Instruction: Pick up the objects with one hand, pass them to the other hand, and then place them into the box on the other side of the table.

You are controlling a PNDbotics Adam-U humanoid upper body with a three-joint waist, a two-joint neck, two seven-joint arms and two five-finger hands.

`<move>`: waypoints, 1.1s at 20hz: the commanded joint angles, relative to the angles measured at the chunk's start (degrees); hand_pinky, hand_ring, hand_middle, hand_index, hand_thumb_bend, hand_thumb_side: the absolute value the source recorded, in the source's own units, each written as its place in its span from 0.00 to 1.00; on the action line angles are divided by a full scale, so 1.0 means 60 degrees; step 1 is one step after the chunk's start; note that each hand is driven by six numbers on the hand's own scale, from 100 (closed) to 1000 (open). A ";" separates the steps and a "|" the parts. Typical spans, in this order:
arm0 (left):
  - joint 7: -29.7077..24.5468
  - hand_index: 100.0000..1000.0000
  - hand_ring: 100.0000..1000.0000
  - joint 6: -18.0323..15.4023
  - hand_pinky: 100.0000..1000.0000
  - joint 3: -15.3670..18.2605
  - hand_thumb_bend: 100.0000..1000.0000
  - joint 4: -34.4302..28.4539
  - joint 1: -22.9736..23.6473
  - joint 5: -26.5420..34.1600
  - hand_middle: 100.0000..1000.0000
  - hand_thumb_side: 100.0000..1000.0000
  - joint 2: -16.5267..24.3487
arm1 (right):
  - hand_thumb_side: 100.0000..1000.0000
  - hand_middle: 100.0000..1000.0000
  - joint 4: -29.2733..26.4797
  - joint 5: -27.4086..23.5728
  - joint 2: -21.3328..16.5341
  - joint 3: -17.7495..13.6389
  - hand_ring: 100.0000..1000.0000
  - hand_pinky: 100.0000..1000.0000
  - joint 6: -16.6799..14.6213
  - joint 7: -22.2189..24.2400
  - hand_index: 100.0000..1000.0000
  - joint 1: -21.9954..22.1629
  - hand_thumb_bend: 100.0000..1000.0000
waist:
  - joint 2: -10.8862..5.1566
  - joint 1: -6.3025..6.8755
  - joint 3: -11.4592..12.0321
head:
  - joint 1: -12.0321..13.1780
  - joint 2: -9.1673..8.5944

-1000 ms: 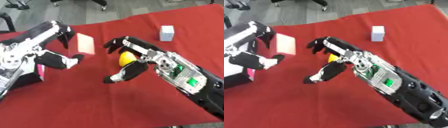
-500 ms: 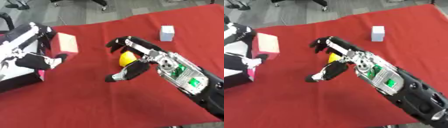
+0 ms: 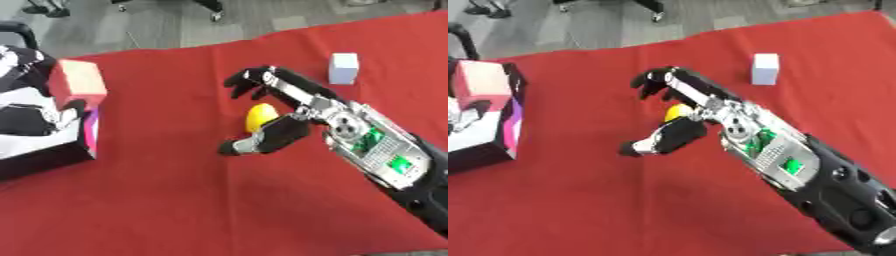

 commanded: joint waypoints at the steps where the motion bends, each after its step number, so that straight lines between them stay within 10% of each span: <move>1: 0.0311 0.37 0.46 -0.0006 0.69 0.0416 0.04 0.0233 0.0004 -0.0067 0.33 0.01 0.0472 | 0.23 0.64 -0.0117 -0.0106 -0.0158 -0.0158 0.80 0.76 -0.0049 -0.0107 0.81 -0.0090 0.65 | -0.0192 -0.0149 0.0016 | 0.0199 -0.0039; 14: 0.0865 0.40 0.47 -0.0413 0.69 0.0724 0.01 0.3663 -0.0611 -0.0532 0.35 0.04 -0.0293 | 0.23 0.63 -0.0117 -0.0278 -0.0114 -0.0271 0.80 0.75 -0.0252 -0.0364 0.80 -0.0113 0.64 | -0.0166 -0.0263 -0.0081 | 0.0929 -0.0187; 22: 0.0792 0.66 0.59 -0.0892 0.76 0.0720 0.32 0.5279 -0.1161 -0.1054 0.55 0.18 -0.0801 | 0.23 0.63 -0.0117 -0.0338 -0.0110 -0.0318 0.80 0.75 -0.0289 -0.0446 0.80 -0.0106 0.64 | -0.0149 -0.0280 -0.0150 | 0.0968 -0.0218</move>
